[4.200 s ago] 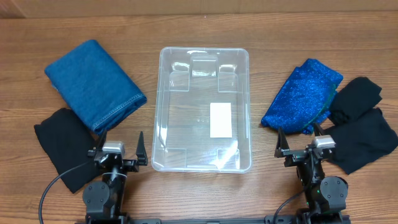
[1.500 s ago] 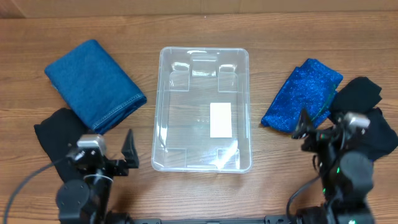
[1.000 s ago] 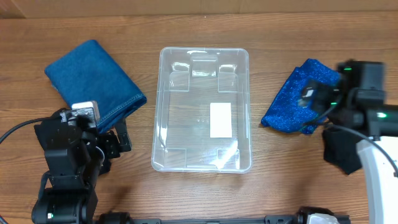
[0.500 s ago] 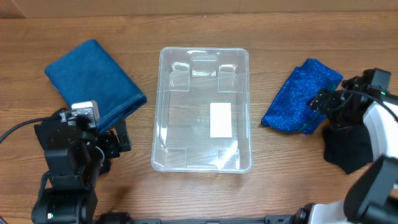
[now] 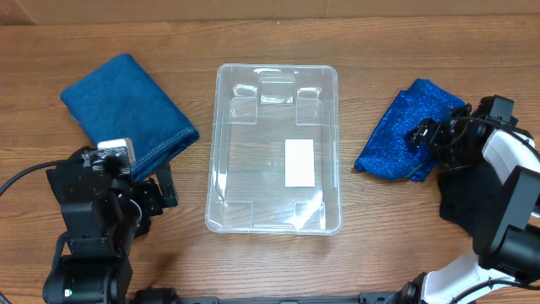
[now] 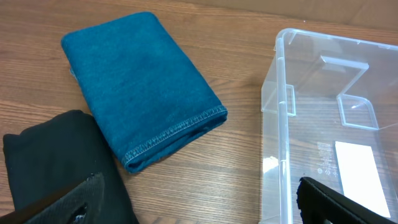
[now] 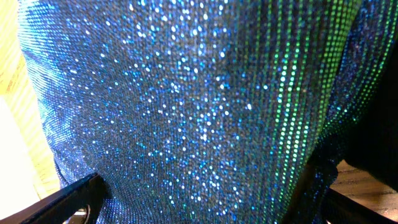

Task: Pack container
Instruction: 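Grasp the sparkly blue cloth with the right gripper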

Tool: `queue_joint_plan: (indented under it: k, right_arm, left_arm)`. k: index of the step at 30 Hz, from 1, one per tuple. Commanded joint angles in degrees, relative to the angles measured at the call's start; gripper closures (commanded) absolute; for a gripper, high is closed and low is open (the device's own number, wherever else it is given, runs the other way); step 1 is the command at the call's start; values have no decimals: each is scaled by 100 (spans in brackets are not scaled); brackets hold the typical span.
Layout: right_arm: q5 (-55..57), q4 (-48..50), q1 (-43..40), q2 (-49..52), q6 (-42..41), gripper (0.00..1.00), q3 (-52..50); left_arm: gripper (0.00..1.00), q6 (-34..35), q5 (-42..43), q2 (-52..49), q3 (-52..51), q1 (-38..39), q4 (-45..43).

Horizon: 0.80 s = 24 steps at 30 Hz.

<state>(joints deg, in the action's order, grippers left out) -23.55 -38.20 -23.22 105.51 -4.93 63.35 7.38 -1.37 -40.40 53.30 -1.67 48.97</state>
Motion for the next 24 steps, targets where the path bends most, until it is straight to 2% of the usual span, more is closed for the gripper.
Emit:
queue_joint_plan:
  k: [1, 4, 6, 7, 9, 11, 16, 24]
  right_arm:
    - [17, -87, -17, 81, 37, 0, 2]
    - [31, -90, -15, 81, 26, 0, 2]
    - [33, -79, -15, 81, 26, 10, 2]
    - [37, -94, -17, 81, 28, 9, 2]
    - [225, -210, -31, 79, 22, 0, 2]
    - [599, -341, -98, 20, -129, 0, 9]
    - [638, -350, -415, -201, -168, 0, 13]
    - [557, -177, -271, -188, -168, 0, -2]
  left_arm:
    - [0, 35, -68, 28, 162, 20, 11]
    - [0, 35, -66, 28, 162, 20, 13]
    - [0, 35, -61, 28, 162, 20, 13]
    - [0, 35, -57, 28, 162, 20, 13]
    - [0, 35, -57, 28, 162, 20, 11]
    - [0, 35, -57, 28, 162, 20, 13]
    - [0, 35, -59, 28, 162, 20, 15]
    - [0, 35, -59, 28, 162, 20, 15]
